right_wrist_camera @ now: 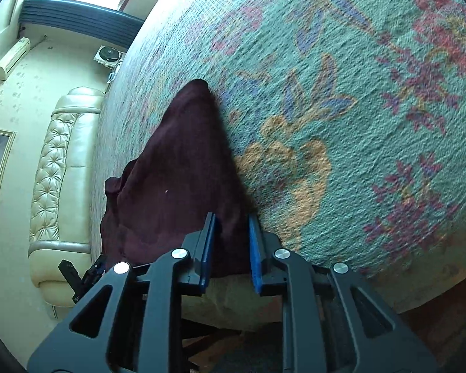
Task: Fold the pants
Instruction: 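Grasp the trouser edge with the left gripper while the right gripper pinches the leg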
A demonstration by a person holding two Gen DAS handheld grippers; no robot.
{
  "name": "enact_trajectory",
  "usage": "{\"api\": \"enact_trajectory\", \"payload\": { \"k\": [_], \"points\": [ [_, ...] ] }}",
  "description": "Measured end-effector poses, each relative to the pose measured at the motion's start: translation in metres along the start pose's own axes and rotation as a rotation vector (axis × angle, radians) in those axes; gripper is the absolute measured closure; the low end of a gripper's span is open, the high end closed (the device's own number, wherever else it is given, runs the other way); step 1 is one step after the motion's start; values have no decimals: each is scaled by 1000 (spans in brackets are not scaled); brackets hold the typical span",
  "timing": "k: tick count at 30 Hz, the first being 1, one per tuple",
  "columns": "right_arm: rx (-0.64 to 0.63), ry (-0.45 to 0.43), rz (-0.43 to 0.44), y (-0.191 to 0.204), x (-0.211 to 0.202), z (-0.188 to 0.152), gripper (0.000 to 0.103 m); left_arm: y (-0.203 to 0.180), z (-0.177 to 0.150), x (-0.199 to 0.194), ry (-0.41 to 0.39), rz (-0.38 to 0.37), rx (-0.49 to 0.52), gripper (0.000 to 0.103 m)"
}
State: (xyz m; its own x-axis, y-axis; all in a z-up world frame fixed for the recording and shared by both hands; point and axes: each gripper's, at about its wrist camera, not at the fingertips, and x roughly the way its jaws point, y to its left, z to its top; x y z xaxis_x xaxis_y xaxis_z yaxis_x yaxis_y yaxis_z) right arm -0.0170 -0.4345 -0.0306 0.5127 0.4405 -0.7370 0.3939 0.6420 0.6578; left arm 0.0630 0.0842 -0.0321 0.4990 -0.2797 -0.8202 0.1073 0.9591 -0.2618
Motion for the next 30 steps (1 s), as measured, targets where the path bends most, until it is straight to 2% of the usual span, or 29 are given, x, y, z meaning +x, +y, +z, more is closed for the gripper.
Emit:
{"api": "enact_trajectory", "payload": {
  "k": [3,6,8,11,15,17,19,22,28,30],
  "points": [
    [-69,-88,-96,25,-15,-3,75,11,6,-19,-14,-72,-32,15],
    [-127,-129,-99,61,-17,-12,62,30,14,-40,-71,-100,-58,15],
    [-134,-148,-96,81,-10,-21,54,53,19,-44,-77,-113,-104,15],
    [-167,-124,-48,111,9,-35,52,95,29,-35,-34,-148,-203,15],
    [-249,-61,-25,151,40,-58,51,141,40,-15,12,-153,-287,15],
    [-280,-27,-13,168,54,-67,49,155,44,-3,58,-221,-306,16],
    [-291,-15,-14,176,63,-76,49,160,46,10,113,-306,-320,16],
    [-313,15,-16,181,74,-86,49,154,50,20,143,-362,-277,16],
    [-312,63,-3,184,90,-98,48,145,54,34,175,-523,-325,16],
    [-312,72,-3,186,94,-101,48,138,59,38,181,-505,-303,16]
  ]
}}
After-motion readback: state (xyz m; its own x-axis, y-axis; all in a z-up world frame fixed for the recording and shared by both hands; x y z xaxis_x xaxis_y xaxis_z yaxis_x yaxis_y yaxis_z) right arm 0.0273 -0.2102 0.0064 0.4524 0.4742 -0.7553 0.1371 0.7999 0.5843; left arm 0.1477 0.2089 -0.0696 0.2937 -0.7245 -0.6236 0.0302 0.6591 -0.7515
